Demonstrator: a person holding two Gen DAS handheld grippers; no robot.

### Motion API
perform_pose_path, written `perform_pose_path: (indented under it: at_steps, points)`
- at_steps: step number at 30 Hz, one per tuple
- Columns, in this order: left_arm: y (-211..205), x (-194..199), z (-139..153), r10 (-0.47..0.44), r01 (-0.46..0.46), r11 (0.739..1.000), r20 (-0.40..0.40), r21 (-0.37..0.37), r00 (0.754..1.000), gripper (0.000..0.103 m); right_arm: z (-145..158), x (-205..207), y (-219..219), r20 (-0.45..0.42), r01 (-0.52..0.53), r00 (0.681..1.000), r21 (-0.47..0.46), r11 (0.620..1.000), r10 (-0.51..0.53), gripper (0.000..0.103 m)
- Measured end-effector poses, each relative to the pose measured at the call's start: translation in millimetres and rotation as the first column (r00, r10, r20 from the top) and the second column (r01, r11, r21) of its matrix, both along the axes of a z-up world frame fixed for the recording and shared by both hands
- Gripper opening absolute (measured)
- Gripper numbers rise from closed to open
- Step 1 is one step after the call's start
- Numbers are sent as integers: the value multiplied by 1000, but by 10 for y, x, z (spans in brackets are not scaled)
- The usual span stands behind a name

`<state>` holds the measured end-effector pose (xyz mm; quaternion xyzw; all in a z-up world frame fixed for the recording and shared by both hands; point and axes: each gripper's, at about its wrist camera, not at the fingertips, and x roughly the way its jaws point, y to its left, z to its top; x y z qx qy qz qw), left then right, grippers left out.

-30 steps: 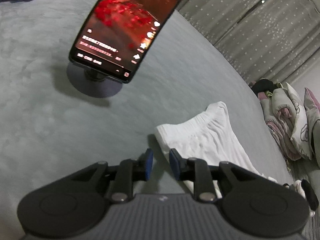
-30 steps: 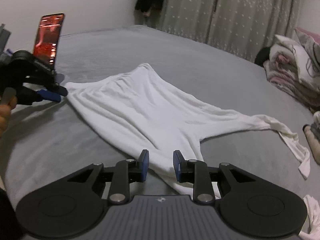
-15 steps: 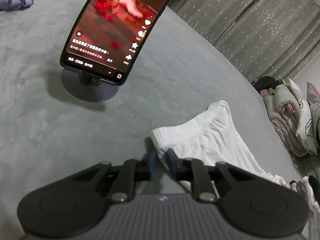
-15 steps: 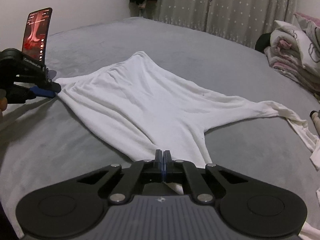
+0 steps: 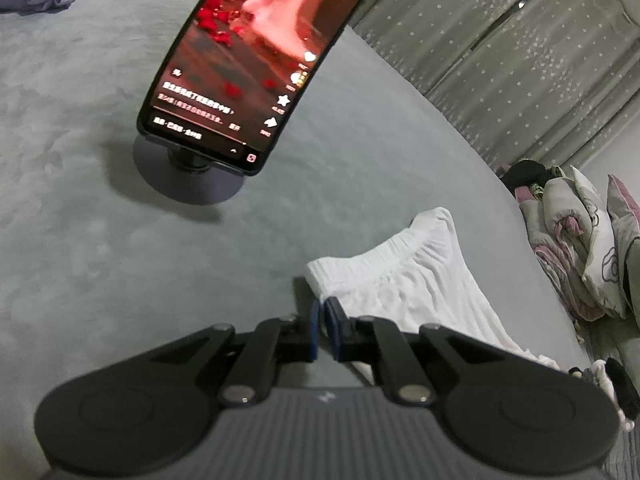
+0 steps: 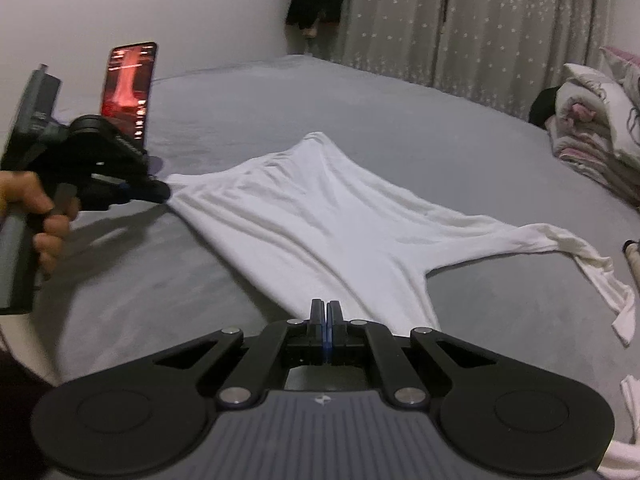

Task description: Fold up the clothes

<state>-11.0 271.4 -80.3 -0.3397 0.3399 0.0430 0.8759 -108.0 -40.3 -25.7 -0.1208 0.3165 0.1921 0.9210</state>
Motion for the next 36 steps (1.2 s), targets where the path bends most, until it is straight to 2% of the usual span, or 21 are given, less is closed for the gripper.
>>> perform_pose_path:
  at_steps: [8, 15, 17, 21, 22, 26, 33, 36]
  points:
    - [51, -29, 3, 7, -7, 1000, -11, -5, 1000, 4, -42, -103, 78, -81, -65, 994, 52, 997, 69, 3]
    - [67, -28, -17, 13, -13, 1000, -25, -17, 1000, 5, -183, -72, 96, -112, -63, 992, 22, 998, 65, 3]
    - [76, -25, -24, 20, -21, 999, -29, -26, 999, 9, -183, -70, 108, -99, -58, 993, 15, 998, 59, 5]
    - [77, -20, -29, 21, -22, 999, -23, -44, 1000, 22, -131, -83, 155, -35, -65, 997, -12, 998, 64, 36]
    - [72, -19, -26, 20, -21, 999, -19, -45, 1000, 26, -118, -80, 163, -22, -64, 998, -13, 998, 64, 37]
    - [31, -10, -11, 11, -11, 999, -7, -31, 1000, 32, -118, -8, 184, -11, -48, 999, -4, 999, 48, 37]
    - [-4, 21, -4, 5, -5, 1000, -3, -2, 1000, 30, -267, 125, 195, -50, -39, 998, -11, 999, 38, 36]
    - [-19, 31, -5, 1, -1, 1000, -3, 12, 1000, 27, -334, 135, 191, -61, -48, 997, -9, 999, 48, 30]
